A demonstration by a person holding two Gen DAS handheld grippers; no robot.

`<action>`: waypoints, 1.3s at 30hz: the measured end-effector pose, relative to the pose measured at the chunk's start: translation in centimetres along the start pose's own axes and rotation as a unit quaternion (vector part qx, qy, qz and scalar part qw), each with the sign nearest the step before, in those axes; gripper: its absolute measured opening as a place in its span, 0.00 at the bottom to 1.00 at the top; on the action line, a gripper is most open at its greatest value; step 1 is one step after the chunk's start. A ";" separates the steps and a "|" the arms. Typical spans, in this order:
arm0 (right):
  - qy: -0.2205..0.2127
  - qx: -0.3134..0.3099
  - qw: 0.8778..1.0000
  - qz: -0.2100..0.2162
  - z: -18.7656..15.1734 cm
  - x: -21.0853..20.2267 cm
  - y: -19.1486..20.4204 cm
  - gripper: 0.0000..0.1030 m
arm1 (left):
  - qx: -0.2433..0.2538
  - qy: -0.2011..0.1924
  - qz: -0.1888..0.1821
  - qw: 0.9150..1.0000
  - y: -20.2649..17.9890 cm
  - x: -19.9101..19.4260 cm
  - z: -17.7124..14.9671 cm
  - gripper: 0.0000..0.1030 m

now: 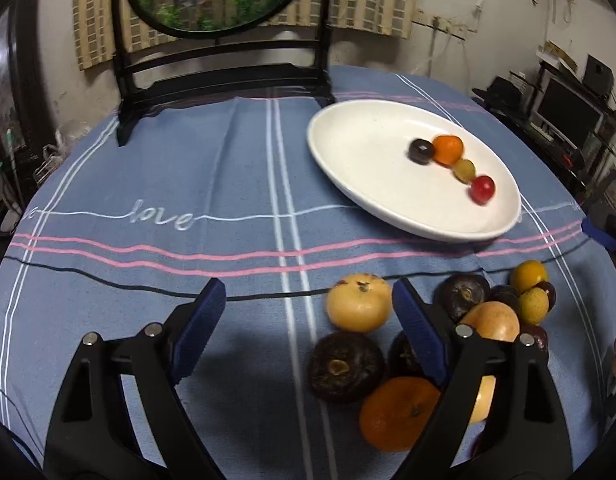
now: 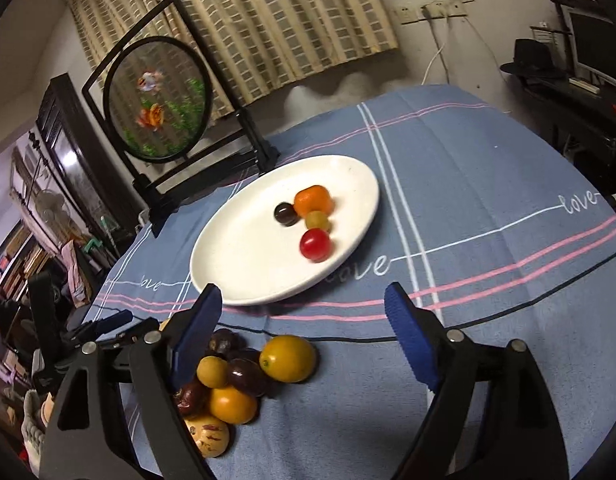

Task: Organize fruits
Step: 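Carry the plum and tomato onto the white plate and open both tools, then grasp a pale beige round fruit from the pile with the left tool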

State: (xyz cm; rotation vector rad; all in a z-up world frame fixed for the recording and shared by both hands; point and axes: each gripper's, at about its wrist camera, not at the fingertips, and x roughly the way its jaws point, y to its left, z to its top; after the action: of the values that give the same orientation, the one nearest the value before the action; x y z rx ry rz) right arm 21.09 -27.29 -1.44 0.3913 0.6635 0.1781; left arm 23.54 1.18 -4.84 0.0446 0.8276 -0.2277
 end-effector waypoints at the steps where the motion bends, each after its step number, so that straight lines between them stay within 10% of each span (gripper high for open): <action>1: 0.001 0.000 1.000 0.000 0.0 0.0 0.0 0.83 | 0.009 0.005 -0.001 1.000 -0.3 0.3 -0.1 0.84; 8: 0.003 -0.004 1.000 0.002 0.0 -0.2 0.3 0.87 | 0.006 0.020 0.011 1.000 0.8 1.9 0.0 0.97; 13: 0.000 -0.004 1.000 0.002 0.0 -0.4 0.4 0.87 | -0.024 -0.021 0.102 0.994 3.9 0.2 0.4 0.97; 18: 0.000 -0.006 1.000 0.004 -0.1 -0.4 0.5 0.87 | -0.069 -0.036 0.079 0.994 5.6 -0.7 0.5 0.97; 28: 0.005 -0.010 1.000 0.003 -0.3 -0.1 0.7 0.87 | 0.016 -0.014 0.095 0.995 1.7 2.0 -0.1 0.95; 39: 0.026 -0.023 0.999 -0.001 -0.9 0.7 1.4 0.87 | -0.002 0.010 0.056 0.998 2.6 3.4 0.3 0.64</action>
State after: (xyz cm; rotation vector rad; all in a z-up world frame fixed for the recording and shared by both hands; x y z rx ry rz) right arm 21.00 -25.54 -1.96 0.3425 0.7098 0.2019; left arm 26.53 3.11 -7.26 0.0889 0.8419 -0.1201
